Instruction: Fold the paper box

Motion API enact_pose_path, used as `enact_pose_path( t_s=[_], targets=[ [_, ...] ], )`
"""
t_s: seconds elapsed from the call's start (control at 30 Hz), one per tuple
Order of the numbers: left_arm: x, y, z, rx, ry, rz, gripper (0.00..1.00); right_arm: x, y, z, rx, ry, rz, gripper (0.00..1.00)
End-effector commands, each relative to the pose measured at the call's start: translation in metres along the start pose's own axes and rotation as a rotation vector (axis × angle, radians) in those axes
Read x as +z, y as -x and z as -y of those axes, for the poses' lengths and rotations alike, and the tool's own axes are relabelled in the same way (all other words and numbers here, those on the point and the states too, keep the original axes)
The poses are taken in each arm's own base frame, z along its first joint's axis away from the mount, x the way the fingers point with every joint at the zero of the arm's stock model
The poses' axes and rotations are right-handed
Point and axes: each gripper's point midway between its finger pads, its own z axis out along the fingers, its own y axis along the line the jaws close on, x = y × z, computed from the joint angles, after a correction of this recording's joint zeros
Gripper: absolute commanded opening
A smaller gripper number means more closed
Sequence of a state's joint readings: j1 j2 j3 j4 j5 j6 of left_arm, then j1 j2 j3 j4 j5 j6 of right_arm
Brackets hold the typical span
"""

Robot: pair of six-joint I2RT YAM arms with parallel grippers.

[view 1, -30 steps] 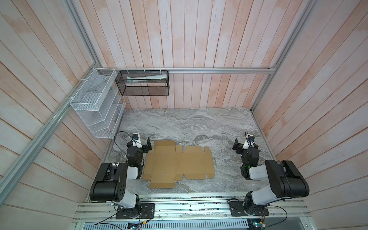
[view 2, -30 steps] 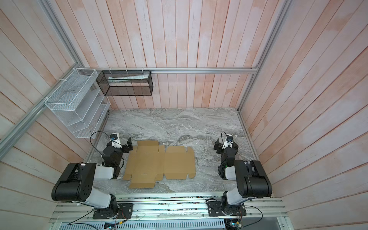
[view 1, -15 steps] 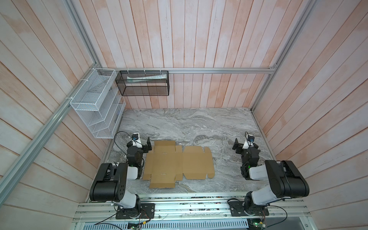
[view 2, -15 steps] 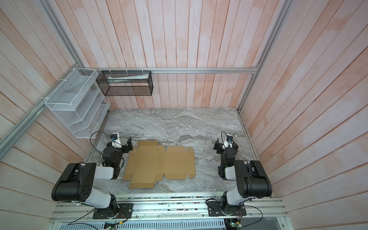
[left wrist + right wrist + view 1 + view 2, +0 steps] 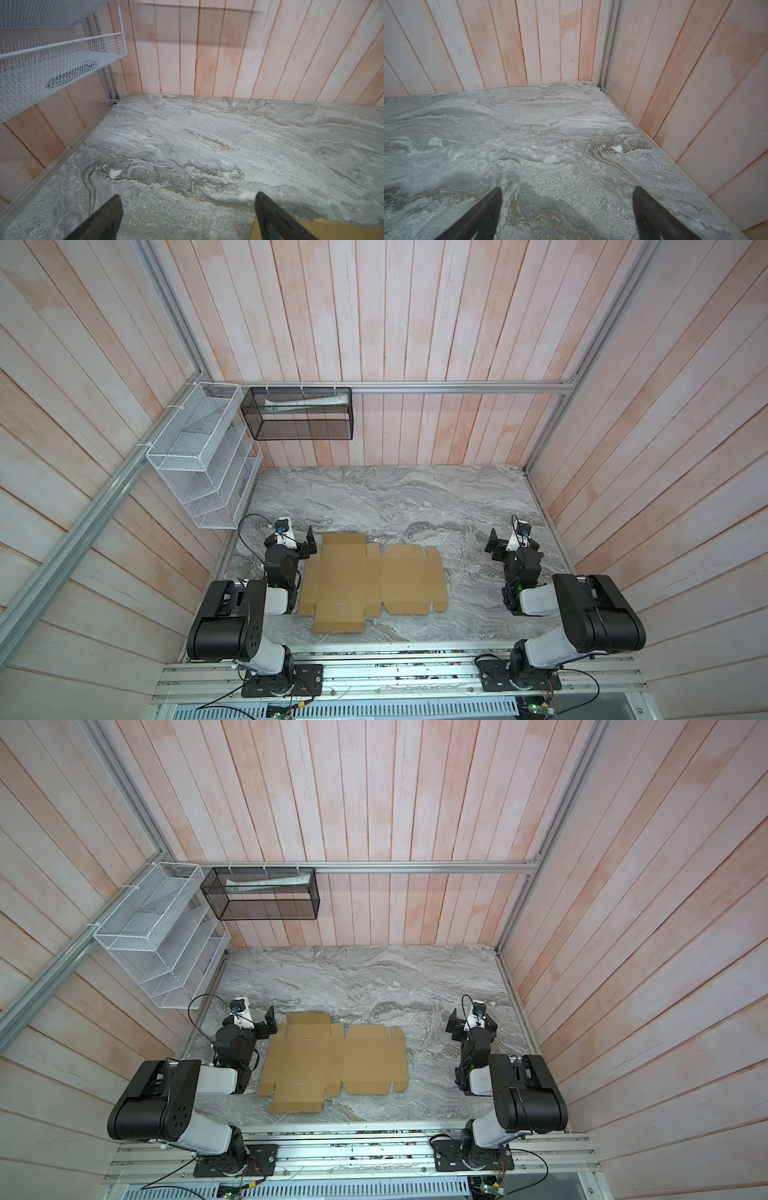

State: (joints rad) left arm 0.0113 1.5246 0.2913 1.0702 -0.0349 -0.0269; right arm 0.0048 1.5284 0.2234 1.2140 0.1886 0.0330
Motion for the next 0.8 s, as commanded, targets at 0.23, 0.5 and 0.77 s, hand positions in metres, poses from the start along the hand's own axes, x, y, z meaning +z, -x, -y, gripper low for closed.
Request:
enact_pose_path(
  t_s=[0.23, 0.5, 0.77],
  targets=[
    [0.001, 0.002, -0.004, -0.005, 0.016, 0.011, 1.0, 0.002, 0.01, 0.0, 0.005, 0.003, 0.028, 0.98],
    [0.001, 0.024, -0.007, -0.013, 0.039, -0.008, 1.0, 0.009, 0.028, -0.002, 0.007, -0.001, 0.011, 0.98],
    [-0.008, 0.047, -0.059, -0.384, 0.376, -0.165, 1.0, -0.005, 0.083, 0.015, 0.255, -0.091, 0.019, 0.98]
  ],
)
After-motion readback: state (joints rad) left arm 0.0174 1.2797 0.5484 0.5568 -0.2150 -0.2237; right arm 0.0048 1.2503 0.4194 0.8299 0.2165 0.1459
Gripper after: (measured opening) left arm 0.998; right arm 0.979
